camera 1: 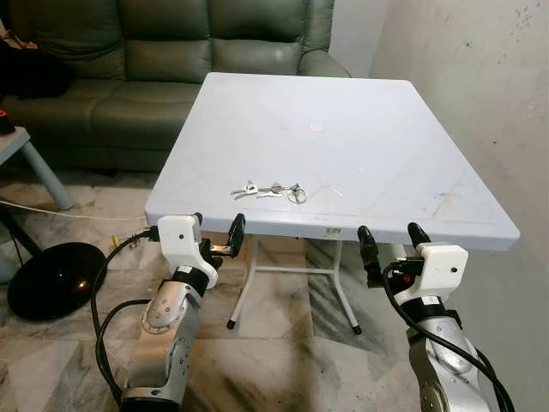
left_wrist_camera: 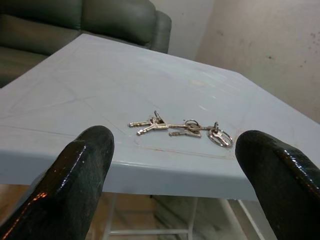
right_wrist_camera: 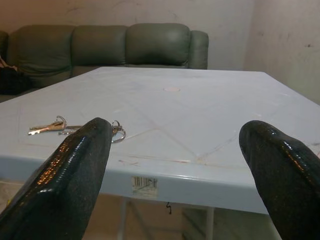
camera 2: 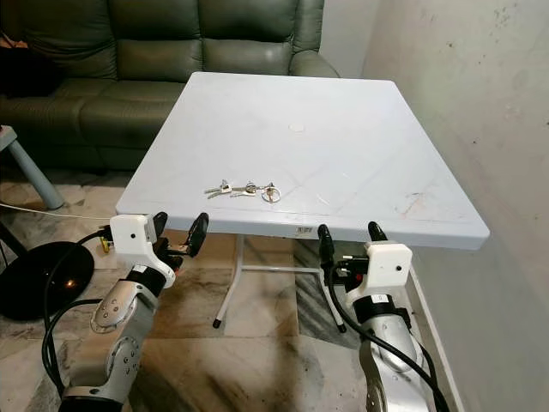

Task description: Hang keys on a hook

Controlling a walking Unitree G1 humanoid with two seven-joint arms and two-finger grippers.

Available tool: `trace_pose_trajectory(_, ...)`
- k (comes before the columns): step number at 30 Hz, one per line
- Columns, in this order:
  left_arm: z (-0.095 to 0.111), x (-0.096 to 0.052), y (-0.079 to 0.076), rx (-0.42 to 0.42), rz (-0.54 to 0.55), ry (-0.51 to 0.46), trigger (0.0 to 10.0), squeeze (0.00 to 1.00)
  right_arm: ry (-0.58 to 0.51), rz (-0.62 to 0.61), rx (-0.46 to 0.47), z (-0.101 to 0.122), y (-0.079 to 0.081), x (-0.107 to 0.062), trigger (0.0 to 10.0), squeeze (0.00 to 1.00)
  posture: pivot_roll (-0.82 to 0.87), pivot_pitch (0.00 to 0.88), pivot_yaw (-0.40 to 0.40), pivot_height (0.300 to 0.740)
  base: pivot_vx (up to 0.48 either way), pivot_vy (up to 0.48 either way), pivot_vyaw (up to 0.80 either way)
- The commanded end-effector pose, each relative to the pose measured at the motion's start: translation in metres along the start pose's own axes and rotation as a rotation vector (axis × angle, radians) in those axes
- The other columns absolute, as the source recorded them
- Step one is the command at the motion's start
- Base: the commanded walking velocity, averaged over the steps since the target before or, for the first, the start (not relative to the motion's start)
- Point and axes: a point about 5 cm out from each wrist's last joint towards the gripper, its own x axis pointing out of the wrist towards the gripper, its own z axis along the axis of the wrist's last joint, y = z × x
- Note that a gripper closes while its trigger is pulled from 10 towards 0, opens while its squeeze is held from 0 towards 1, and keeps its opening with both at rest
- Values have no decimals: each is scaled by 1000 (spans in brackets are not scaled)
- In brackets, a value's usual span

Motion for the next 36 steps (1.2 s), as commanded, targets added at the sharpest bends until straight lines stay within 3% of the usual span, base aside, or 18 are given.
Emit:
trace_pose_trajectory(1,4,-2,1,10,7,-9,10000,0,-17,4,1,6,0,1,10000,0,125,19,-39,740,300,356,0)
trace_pose_trajectory(36,4,-2,-2,-2,14,-8,10000,0,-1,31,2,5,2,0,10000,0,128,6,-53,740,302,347,0)
